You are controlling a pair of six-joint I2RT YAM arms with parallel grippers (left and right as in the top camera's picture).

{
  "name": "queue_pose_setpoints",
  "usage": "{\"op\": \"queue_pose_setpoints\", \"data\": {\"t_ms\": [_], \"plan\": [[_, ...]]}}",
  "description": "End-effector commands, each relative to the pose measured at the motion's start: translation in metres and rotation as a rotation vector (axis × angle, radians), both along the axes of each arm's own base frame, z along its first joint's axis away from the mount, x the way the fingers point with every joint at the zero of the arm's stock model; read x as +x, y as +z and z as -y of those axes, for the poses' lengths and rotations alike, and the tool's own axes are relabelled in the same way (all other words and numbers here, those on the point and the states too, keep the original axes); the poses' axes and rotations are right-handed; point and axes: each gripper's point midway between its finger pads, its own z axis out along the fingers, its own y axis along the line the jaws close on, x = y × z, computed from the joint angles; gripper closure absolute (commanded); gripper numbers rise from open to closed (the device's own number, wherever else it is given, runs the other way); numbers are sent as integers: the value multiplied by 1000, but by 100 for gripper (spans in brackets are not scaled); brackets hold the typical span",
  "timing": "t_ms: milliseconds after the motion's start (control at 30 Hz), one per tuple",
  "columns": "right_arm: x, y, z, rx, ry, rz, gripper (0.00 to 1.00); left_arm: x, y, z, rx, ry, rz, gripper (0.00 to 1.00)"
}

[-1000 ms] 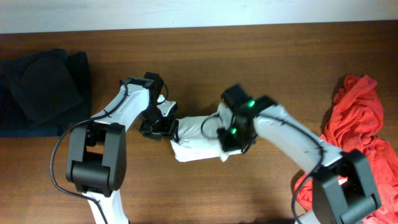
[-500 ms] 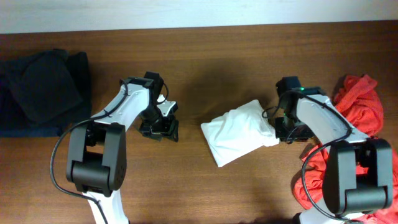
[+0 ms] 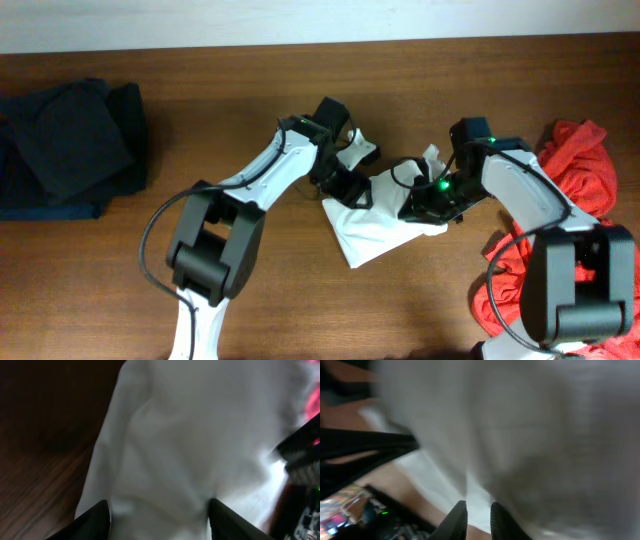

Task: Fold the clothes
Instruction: 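Carry the folded shirt with the left gripper onto the navy garment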

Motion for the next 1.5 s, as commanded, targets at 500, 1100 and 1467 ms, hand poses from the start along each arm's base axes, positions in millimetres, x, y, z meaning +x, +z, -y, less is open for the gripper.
{"op": "queue_pose_setpoints", "data": {"t_ms": [500,1100,1467], "plan": [[58,-38,79,-406,-93,169,66,59,96,-41,16,324,207,8],[7,33,149,-482,-215,61,62,28,-51,19,-151,75,-138,99],[2,33,148,-479,-194,47,63,186,175,-394,407,906,530,99]]}}
